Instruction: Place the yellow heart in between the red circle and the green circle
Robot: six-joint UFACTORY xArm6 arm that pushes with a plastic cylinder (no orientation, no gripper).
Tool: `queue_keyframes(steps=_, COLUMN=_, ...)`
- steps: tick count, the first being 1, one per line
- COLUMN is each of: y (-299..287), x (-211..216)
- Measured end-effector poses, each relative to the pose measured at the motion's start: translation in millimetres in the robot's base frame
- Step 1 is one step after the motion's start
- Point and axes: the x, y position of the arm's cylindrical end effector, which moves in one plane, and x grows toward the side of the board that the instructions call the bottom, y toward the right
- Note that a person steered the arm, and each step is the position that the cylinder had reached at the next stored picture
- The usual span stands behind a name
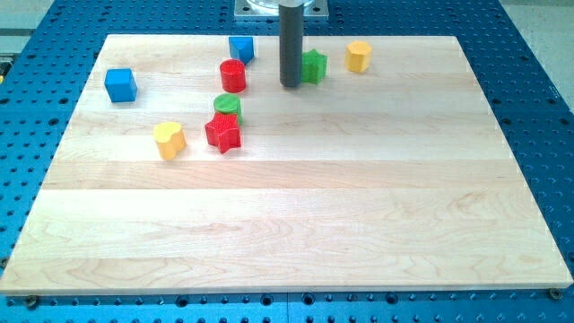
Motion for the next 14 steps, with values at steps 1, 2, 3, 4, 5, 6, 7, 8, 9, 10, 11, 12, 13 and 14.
queue_keyframes(steps=1, y=-25.5, x=60.6)
queue_keyframes(steps=2, y=-47.5, x=146.9)
queue_keyframes(steps=3, y=-120.5, x=202.0)
queue_keyframes(steps=4, y=-171.4, x=192.0)
queue_keyframes(steps=5, y=-158.1, x=135.2)
queue_keyframes(steps=6, y=-159.2, x=98.4)
queue_keyframes(steps=7, y=-161.3, x=83.4)
queue_keyframes(steps=8, y=-202.4, x=125.1)
queue_keyframes(steps=9, y=-228.2, x=99.7)
queue_keyframes(steps=10, y=-223.1, x=67.8)
queue_keyframes(steps=11, y=-201.1, x=66.1)
queue_keyframes(steps=12, y=-176.8, x=66.0)
queue_keyframes(steps=13, y=-214.9, x=60.6)
queue_keyframes(steps=14, y=-194.7, x=37.6)
